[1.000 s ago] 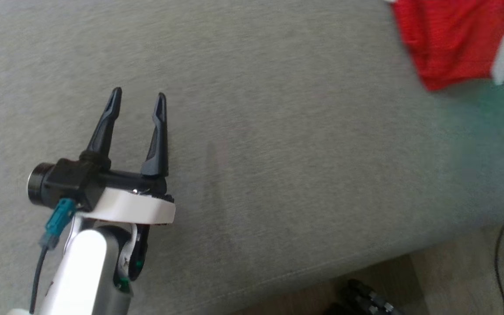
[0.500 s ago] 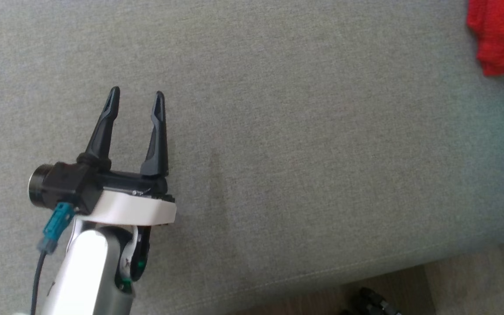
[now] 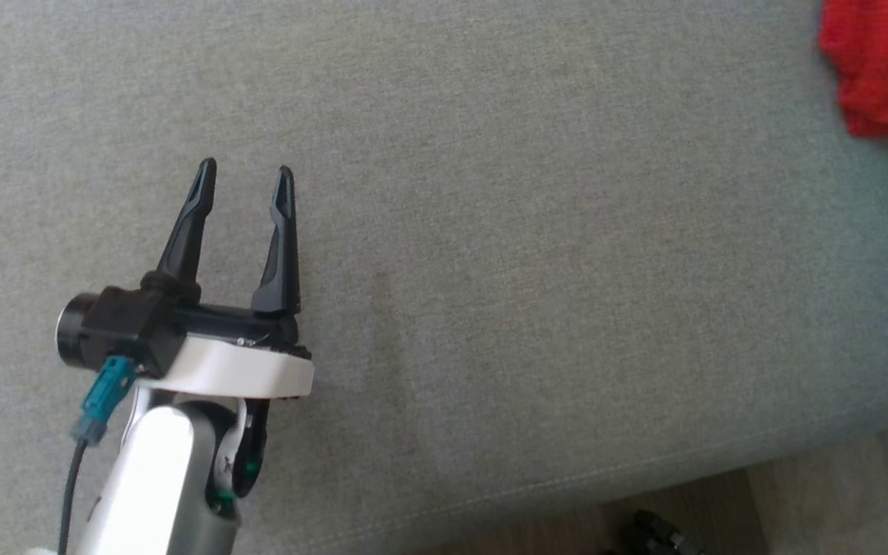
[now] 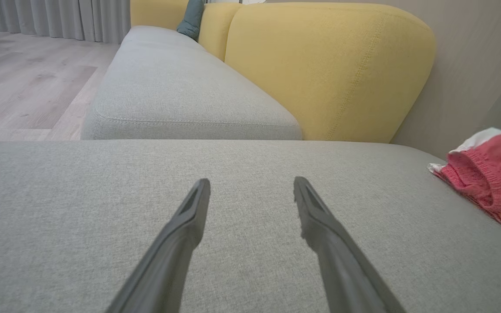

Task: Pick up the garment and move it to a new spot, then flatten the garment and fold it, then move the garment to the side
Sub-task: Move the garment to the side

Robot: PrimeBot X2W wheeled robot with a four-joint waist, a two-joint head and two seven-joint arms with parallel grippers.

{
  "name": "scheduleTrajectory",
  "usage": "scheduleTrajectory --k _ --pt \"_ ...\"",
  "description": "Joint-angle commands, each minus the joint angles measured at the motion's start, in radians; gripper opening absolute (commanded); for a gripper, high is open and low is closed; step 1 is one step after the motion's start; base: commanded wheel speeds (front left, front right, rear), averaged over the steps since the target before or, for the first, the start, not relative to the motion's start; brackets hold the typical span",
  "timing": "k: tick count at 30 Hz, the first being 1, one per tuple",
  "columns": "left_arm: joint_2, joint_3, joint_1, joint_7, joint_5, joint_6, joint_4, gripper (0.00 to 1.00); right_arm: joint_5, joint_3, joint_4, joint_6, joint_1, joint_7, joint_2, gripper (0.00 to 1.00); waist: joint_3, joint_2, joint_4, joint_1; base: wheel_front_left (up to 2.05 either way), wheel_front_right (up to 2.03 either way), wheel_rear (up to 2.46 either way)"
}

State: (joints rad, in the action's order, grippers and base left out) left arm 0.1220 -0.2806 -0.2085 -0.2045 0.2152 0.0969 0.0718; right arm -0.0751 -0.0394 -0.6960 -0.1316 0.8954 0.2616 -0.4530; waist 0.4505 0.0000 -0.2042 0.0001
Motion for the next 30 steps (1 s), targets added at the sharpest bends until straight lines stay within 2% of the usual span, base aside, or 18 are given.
scheduleTrajectory --k 1,9,17,25,30 --pt "0.009 0.022 -0.002 -0.003 0.005 0.007 0.030 1.00 -0.013 -0.002 0.028 0.001 -0.002 -0.020 -0.007 1.00 -0.003 0.0000 0.002 -0.0001 0.00 0.00 0.00" --pt "0.005 0.016 0.002 -0.007 0.020 0.009 0.015 1.00 -0.028 0.029 0.036 0.001 -0.007 -0.083 0.039 1.00 -0.041 0.0000 0.017 -0.0001 0.00 0.00 0.00" --pt "-0.010 0.062 0.010 -0.042 0.060 0.026 -0.039 1.00 0.075 0.061 0.099 0.001 -0.084 -0.187 0.166 1.00 -0.158 0.0000 0.074 -0.0001 0.00 0.00 0.00" --pt "-0.030 0.097 0.056 -0.056 0.077 0.039 -0.135 1.00 0.164 0.090 0.226 0.001 -0.290 -0.283 0.316 1.00 -0.297 0.0000 0.140 -0.0001 0.00 0.00 0.00" --pt "-0.039 0.111 0.091 -0.057 0.072 0.045 -0.167 1.00 0.172 0.089 0.303 0.001 -0.427 -0.321 0.371 1.00 -0.355 0.0000 0.168 -0.0001 0.00 0.00 0.00"
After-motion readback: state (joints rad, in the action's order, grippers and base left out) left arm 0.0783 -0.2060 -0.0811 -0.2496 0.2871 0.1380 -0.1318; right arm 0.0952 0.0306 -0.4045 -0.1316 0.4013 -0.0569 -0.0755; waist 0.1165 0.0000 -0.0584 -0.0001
